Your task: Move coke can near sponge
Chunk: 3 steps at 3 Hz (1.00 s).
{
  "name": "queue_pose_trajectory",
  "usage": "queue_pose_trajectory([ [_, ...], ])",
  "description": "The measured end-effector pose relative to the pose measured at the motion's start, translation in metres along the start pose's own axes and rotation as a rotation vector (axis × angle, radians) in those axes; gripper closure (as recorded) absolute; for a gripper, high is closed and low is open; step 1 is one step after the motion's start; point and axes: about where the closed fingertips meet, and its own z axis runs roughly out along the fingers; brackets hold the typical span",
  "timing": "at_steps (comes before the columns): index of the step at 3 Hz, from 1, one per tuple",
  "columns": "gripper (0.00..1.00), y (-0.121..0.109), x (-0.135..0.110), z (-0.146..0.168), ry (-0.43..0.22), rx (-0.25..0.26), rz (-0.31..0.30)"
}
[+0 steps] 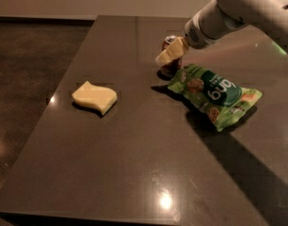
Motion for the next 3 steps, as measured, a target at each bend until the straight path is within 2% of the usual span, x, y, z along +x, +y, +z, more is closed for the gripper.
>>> queue_pose_trajectory([
  [1, 0.16, 0.004, -0.008, 0.010, -0.012, -0.019, 0.009],
  [3, 0.63, 0.025, -0.023, 0.015, -0.051, -0.081, -0.015],
])
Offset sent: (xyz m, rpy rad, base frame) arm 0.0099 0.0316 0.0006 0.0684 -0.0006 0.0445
